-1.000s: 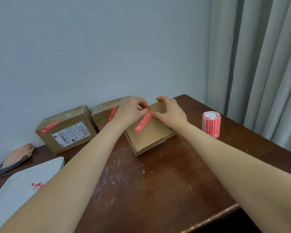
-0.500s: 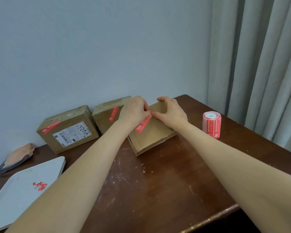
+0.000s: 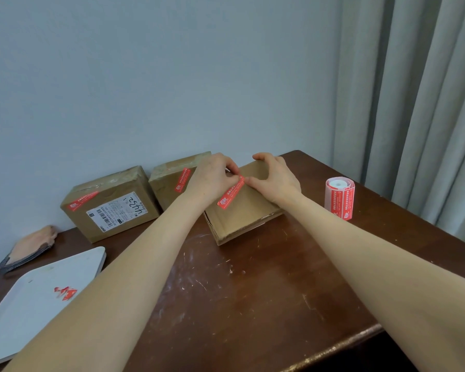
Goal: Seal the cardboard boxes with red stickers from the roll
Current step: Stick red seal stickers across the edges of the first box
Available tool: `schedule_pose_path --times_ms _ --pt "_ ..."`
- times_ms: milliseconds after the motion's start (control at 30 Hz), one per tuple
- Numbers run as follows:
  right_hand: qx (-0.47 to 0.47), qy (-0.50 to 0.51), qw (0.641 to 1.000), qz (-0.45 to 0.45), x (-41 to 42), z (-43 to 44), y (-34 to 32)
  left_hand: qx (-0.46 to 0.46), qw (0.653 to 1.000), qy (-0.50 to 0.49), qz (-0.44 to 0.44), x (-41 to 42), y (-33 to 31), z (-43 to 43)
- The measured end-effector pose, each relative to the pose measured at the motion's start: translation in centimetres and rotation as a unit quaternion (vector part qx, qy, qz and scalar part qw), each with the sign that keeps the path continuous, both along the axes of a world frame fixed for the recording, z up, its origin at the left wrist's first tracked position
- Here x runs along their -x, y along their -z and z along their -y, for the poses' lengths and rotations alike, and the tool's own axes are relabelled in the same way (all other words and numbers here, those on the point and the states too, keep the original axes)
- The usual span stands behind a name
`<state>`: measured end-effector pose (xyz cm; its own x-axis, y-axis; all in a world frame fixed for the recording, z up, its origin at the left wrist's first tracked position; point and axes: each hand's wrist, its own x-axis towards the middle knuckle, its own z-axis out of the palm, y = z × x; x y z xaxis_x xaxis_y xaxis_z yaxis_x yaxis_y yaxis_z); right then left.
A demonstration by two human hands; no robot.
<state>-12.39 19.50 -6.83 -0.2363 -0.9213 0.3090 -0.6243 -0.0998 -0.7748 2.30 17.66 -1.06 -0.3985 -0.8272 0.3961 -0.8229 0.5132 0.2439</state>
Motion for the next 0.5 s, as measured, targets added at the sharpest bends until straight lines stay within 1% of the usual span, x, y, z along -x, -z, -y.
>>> schedule_pose_path --times_ms 100,233,400,500 --pt "0.003 0.000 1.000 0.003 0.00 -0.05 -0.02 0.023 1.000 -0.014 0.007 0.39 0.25 -0.20" --pt "0.005 -0.003 1.000 0.002 -0.04 -0.04 0.04 0.017 0.999 -0.027 0.012 0.78 0.45 -0.12" --pt "0.002 -0.001 1.000 -0.007 0.10 0.22 0.23 0.010 1.000 -0.017 -0.005 0.79 0.61 -0.10" --pt "0.002 0.003 1.000 -0.009 0.16 0.34 0.33 0.015 1.000 -0.010 0.002 0.64 0.55 -0.21"
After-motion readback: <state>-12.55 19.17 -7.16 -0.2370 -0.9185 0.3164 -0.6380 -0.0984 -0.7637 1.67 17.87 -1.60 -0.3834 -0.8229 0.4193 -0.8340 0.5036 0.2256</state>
